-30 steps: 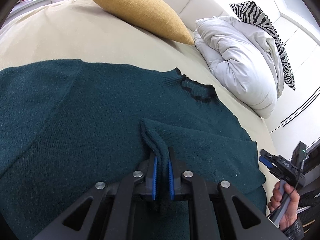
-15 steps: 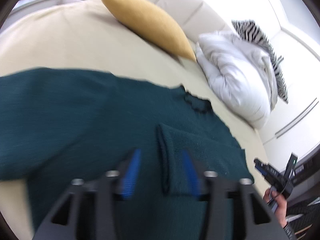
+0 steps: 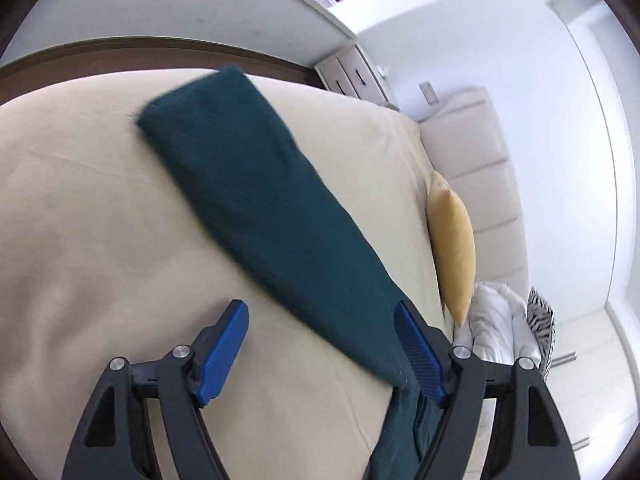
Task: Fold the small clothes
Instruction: 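Grasp the other sleeve with the left tool and fold it across the body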
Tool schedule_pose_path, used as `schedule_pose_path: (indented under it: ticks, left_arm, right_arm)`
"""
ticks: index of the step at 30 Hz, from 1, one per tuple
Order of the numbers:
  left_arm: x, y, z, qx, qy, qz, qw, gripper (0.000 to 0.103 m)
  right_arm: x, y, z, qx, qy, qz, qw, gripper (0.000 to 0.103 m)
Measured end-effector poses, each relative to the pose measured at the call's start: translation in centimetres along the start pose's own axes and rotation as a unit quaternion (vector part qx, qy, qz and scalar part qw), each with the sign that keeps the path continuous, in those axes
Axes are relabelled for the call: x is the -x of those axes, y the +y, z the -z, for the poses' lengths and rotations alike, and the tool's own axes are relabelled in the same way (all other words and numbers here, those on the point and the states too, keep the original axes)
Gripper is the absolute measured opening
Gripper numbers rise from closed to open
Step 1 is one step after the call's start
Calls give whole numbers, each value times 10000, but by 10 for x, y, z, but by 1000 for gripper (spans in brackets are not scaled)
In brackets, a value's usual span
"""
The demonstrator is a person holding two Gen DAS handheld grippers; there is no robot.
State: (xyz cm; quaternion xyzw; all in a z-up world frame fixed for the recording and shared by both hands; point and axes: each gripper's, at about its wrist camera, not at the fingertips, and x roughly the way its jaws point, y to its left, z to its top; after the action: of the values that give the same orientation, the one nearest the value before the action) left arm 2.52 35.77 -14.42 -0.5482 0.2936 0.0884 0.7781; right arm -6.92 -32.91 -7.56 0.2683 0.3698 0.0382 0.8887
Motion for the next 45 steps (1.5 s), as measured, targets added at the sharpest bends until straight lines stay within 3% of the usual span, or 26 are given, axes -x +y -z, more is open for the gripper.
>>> schedule_pose_path:
  ticks: [6,12,14,16,18,20,23,26,27,30,34,37,38,41,43,45]
  left_arm:
    - [11,41,-9,875,-334,598,9938,79]
    - [-3,40,-39,1180,-597,626,9892,76]
    - [-9,41,-53,1295,-654,561,9878,56]
    - [-12,49,-59,1412,-706,355,9868,9]
    - [-8,53,-59,1400,-742,201,9872,9]
    - [-2,32,-50,956,-851,53,9918,9]
    - [0,-31,-31,-169,-852,-56,9962,9]
    - [-15,-105,-4,-1338,-601,-70,9892,9]
    - [-20,-130,10,-1773,-542,-81,9826,9]
    - [-44,-206,73,-3153,-239,-130,9486,9]
    - [-78,-261,176,-4393,253,-131,8979,9]
    - [-110,-276,250,-4979,729,-180,8640,10]
    - [-117,-276,266,-5065,864,-210,8577,12]
    - [-149,-265,308,-5218,1369,-458,8408,39]
    - [-155,-255,316,-5247,1508,-532,8362,53]
    - [-155,-253,318,-5213,1579,-440,8375,61]
  right_arm:
    - [-9,29,44,-94,294,-52,9995,42]
    - [-7,38,53,-7,300,-51,9995,42]
    - [-5,36,54,-19,295,-24,9996,42]
    - [-5,31,51,-69,297,-17,9995,42]
    - [-1,24,53,-169,299,-39,9994,42]
    - [-1,16,52,-239,273,-66,9993,42]
    - [-2,4,54,-372,275,-113,9989,42]
    - [2,-6,55,-465,220,-163,9985,42]
    - [4,-10,55,-493,191,-186,9984,42]
    - [14,-22,54,-566,76,-205,9982,42]
    - [27,-40,52,-663,-56,-198,9976,42]
    - [32,-54,49,-775,-122,-188,9967,42]
    - [34,-57,47,-793,-142,-189,9966,42]
    - [37,-66,45,-782,-147,-151,9967,42]
    - [36,-67,41,-710,-111,-104,9974,42]
    - [32,-65,36,-607,-49,-89,9981,42]
